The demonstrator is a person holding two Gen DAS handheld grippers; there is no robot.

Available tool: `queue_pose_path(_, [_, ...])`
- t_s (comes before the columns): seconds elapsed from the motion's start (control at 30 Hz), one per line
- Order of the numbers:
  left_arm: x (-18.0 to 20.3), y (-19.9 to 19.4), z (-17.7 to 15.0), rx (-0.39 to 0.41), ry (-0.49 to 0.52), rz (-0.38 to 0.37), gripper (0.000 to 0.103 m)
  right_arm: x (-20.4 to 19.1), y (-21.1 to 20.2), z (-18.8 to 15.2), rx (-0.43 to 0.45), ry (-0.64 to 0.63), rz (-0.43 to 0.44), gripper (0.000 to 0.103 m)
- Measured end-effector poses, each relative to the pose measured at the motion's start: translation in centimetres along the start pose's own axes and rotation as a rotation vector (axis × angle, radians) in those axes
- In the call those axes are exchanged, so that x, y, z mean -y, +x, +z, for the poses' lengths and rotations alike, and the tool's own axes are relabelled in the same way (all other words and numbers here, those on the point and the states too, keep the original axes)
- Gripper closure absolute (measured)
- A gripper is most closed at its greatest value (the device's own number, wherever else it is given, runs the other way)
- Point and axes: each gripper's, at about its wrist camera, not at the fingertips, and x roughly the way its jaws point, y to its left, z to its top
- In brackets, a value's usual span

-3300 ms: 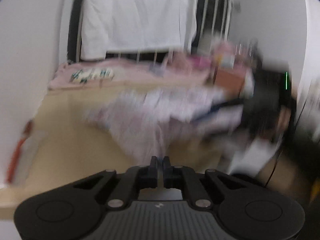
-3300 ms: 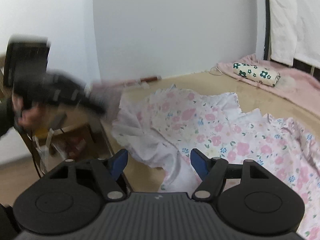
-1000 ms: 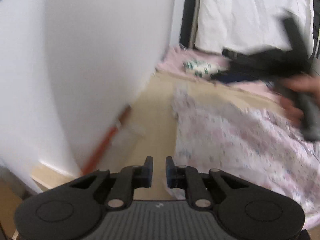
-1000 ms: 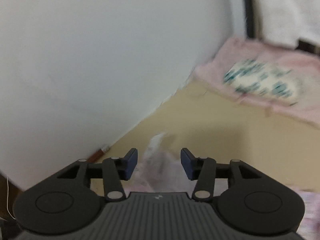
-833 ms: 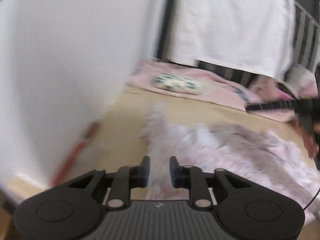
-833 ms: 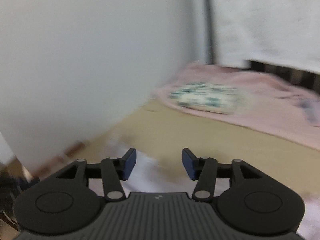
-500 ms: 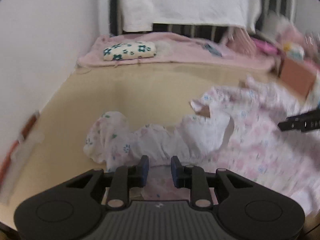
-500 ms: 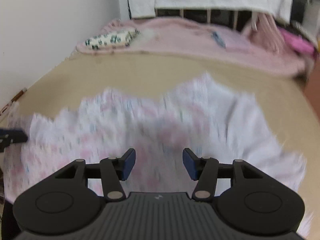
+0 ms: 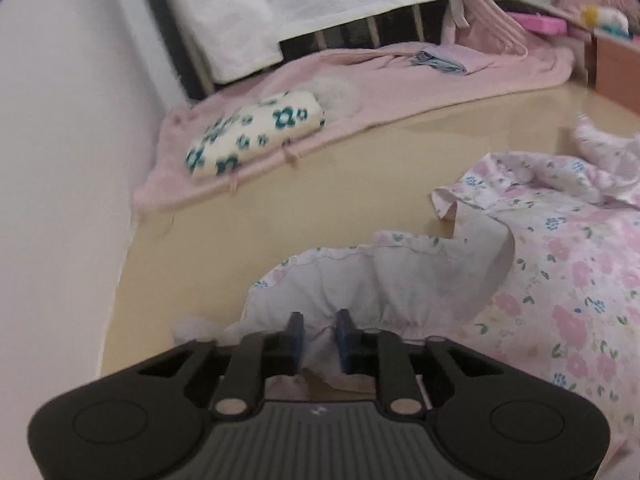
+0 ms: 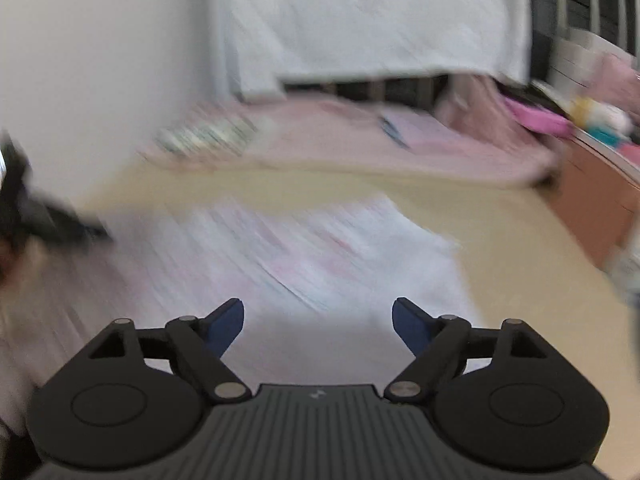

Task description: Fold clothes

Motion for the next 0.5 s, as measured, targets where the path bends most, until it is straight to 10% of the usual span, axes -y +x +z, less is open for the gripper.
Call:
queue_pose_path(0.2, [-3.2, -3.3, 2.9, 0.044, -0.120, -0.050, 0.091, 0.4, -0.1, -3.6, -0.071, -0.017, 0.017, 0.025])
queue_pose_path(0.27, [-3.4, -7.3, 2.2, 0.100, -0.223, -0.129, 0.071, 0.0, -0.9, -3.9, -0.083, -0.040, 0.011, 0.034])
queue_pose_path(0.4, [0.9, -9.1, -0.6, 0.069, -0.242, -0.238, 0.062, 1.2, -4.4, 0.4, 0.104, -0.061, 0.236, 0.033])
queue_pose_path(0.5, [3.8, -7.2, -3.2, -0.049, -0.294, -0.170, 0.069, 1.2, 0.3, 4.9, 0.050, -0.171, 0.286, 0.031])
